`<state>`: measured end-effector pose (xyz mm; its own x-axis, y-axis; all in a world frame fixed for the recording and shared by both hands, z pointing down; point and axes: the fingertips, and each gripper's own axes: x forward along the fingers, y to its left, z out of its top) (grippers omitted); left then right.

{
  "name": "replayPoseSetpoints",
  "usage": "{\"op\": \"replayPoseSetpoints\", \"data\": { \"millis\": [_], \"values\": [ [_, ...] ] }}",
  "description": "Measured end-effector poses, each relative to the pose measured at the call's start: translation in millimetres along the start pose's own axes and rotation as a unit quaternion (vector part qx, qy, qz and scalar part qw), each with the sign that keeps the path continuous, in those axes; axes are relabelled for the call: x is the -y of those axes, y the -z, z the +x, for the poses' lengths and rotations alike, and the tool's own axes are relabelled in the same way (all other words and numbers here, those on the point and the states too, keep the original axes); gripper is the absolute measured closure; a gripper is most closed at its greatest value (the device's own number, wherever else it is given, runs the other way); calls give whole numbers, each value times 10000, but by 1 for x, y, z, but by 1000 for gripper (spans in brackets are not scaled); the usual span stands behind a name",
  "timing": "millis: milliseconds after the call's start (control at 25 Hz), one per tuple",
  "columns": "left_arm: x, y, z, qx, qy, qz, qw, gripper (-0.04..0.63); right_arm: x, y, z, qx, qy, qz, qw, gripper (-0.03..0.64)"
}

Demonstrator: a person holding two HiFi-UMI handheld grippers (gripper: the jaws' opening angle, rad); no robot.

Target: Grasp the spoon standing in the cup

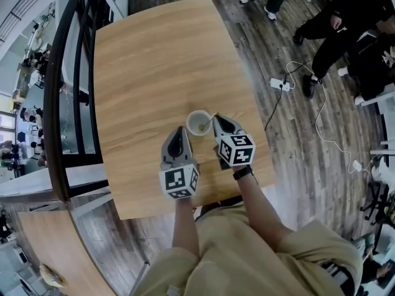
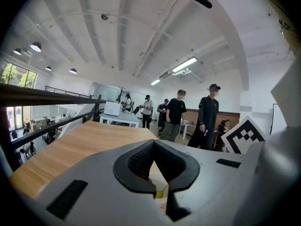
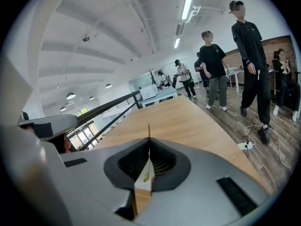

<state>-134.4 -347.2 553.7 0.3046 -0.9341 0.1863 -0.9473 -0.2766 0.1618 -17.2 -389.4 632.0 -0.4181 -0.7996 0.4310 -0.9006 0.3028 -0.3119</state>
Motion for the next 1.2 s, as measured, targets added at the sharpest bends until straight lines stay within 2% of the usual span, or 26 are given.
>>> {"op": "replayPoseSetpoints", "data": {
  "millis": [320, 600, 880, 1200],
  "values": [
    [15, -30, -28, 340, 103, 173, 9992, 594, -15, -35, -51, 552, 29, -188, 9983, 600],
    [32, -73, -59, 727, 199, 455, 9961, 594, -38, -82, -104, 1237, -8, -433, 9914, 600],
    [38, -122, -102, 1161, 176, 589, 9913, 594, -71, -126, -166, 1977, -25, -929, 9758, 600],
    [57, -149, -137, 1505, 146, 793, 9853, 594, -96, -169, -235, 2814, -158, -1061, 9536, 600]
  ]
}}
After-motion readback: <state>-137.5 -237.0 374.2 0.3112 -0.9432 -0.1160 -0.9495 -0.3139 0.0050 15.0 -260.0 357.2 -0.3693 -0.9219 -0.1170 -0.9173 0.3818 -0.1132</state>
